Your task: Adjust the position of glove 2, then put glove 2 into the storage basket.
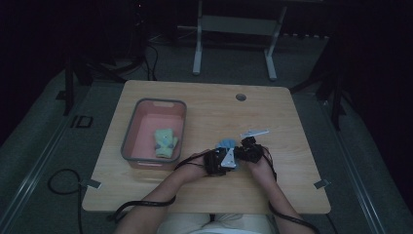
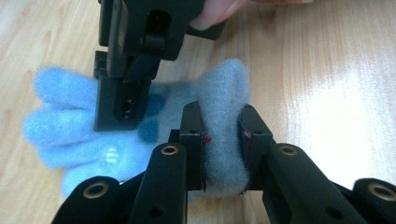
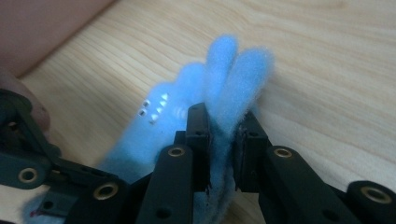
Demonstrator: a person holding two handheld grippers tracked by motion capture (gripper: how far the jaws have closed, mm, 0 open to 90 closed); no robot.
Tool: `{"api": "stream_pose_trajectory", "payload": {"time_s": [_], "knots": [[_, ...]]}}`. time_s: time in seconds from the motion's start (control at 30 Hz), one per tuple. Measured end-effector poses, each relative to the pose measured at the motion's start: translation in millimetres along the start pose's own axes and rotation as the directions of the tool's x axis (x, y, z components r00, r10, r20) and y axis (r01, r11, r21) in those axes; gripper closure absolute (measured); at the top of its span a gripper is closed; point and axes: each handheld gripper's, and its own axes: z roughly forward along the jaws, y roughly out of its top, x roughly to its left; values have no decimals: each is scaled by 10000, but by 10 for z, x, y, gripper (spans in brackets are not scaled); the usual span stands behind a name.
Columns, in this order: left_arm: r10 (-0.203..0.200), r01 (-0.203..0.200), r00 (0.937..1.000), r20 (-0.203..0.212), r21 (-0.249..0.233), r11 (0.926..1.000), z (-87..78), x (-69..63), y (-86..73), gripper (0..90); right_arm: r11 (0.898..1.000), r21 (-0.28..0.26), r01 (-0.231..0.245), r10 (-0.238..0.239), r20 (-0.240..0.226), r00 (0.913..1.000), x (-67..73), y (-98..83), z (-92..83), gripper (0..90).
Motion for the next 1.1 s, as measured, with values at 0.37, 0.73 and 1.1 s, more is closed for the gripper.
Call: {"api": "stream_pose_trajectory", "payload": {"time_s": [0.37, 0.73, 1.1], "knots": [[268, -267, 9994, -218, 59, 9996, -381, 128, 198, 758, 9962, -826, 291, -321, -359, 9988, 109, 255, -279, 794], [160, -159, 9999, -54, 198, 9997, -606, 223, 200, 759, 9937, -1056, 365, -434, -633, 9971, 200, 388, -311, 795], [168, -155, 9993, -344, 392, 9991, -877, 325, 168, 760, 9898, -1238, 701, -795, -729, 9942, 374, 643, -304, 795]]}}
